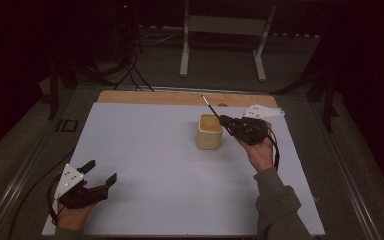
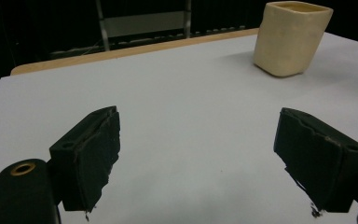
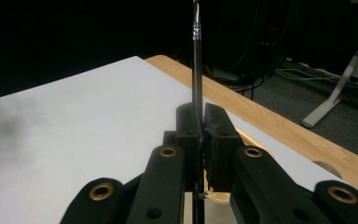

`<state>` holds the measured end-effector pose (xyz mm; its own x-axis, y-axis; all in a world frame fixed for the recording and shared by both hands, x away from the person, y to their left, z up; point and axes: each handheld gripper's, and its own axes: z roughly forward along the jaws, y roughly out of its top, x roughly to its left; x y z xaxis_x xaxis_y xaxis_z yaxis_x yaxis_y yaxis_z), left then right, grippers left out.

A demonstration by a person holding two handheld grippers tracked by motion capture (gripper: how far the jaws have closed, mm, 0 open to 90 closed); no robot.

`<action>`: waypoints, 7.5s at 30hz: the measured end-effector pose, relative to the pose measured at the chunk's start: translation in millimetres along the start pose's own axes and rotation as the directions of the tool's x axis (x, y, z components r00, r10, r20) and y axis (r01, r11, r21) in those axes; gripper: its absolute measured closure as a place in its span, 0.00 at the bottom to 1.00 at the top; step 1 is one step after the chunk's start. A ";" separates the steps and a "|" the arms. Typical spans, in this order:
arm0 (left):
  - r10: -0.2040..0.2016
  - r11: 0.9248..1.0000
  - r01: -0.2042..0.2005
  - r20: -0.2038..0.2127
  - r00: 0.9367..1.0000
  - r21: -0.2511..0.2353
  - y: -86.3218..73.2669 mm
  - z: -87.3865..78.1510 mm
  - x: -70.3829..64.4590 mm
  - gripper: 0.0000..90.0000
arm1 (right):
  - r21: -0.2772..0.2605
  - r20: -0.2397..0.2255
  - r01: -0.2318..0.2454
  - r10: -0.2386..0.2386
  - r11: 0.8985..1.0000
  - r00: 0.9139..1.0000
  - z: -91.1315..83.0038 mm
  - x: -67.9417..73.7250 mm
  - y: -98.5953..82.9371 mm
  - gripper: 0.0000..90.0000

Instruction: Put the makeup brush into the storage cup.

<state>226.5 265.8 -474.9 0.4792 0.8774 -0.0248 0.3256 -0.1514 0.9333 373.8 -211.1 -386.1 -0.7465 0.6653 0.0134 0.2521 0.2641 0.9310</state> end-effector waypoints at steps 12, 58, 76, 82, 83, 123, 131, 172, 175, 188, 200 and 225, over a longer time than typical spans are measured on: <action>0.000 1.000 0.000 -0.001 1.000 0.000 0.0 -0.3 0.5 0.17 | -0.003 0.000 -0.004 0.004 1.000 1.000 9.8 -3.9 5.2 0.95; 0.001 1.000 -0.001 0.005 1.000 -0.001 0.0 -0.5 0.5 0.17 | -0.026 0.001 -0.057 0.057 0.998 0.998 44.6 -17.2 9.9 0.95; 0.002 1.000 -0.002 0.007 1.000 -0.001 0.0 -0.4 0.4 0.17 | -0.008 0.012 -0.066 0.066 0.998 0.998 58.9 -20.6 10.1 0.95; 0.003 1.000 -0.003 0.007 1.000 -0.001 0.0 -0.4 0.2 0.17 | -0.004 0.016 -0.060 0.061 0.998 0.998 60.0 -20.8 11.3 0.95; 0.003 1.000 -0.003 0.007 1.000 -0.001 0.0 -0.4 0.3 0.17 | -0.005 0.016 -0.061 0.061 0.998 0.998 60.2 -21.0 11.2 0.95; 0.003 1.000 -0.003 0.006 1.000 -0.002 -0.1 -1.3 0.4 0.17 | 0.037 0.024 -0.062 0.062 0.997 0.998 75.5 -21.3 -3.8 0.95; 0.002 1.000 -0.002 0.006 1.000 -0.004 -0.1 -1.8 0.5 0.17 | 0.044 0.029 -0.064 0.063 0.997 0.998 75.1 -22.2 -8.3 0.95; 0.002 1.000 -0.002 0.006 1.000 -0.002 -0.1 -2.0 0.3 0.17 | 0.061 0.043 -0.093 0.090 0.994 0.995 76.9 -27.6 -30.6 0.95; 0.002 1.000 -0.002 0.006 1.000 -0.003 -0.1 -1.8 0.2 0.17 | 0.059 0.044 -0.093 0.090 0.994 0.995 76.6 -28.0 -30.4 0.95; 0.002 1.000 -0.002 0.005 1.000 -0.002 -0.1 -1.9 0.1 0.17 | 0.050 0.068 -0.109 0.105 0.993 0.992 79.0 -27.0 -31.8 0.34; 0.002 1.000 -0.002 0.006 1.000 -0.003 -0.1 -2.0 0.4 0.17 | 0.063 0.082 -0.096 0.091 0.993 0.992 75.2 -27.8 -30.8 0.29; 0.001 1.000 -0.001 0.004 1.000 -0.003 0.0 -2.0 0.4 0.17 | 0.084 0.071 -0.088 0.082 0.993 0.994 67.8 -28.1 -27.7 0.14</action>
<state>225.1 267.0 -474.3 0.4830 0.8752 -0.0250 0.3223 -0.1512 0.9345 429.5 -189.8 -436.9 -0.6778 0.7325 0.0642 0.3680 0.2623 0.8921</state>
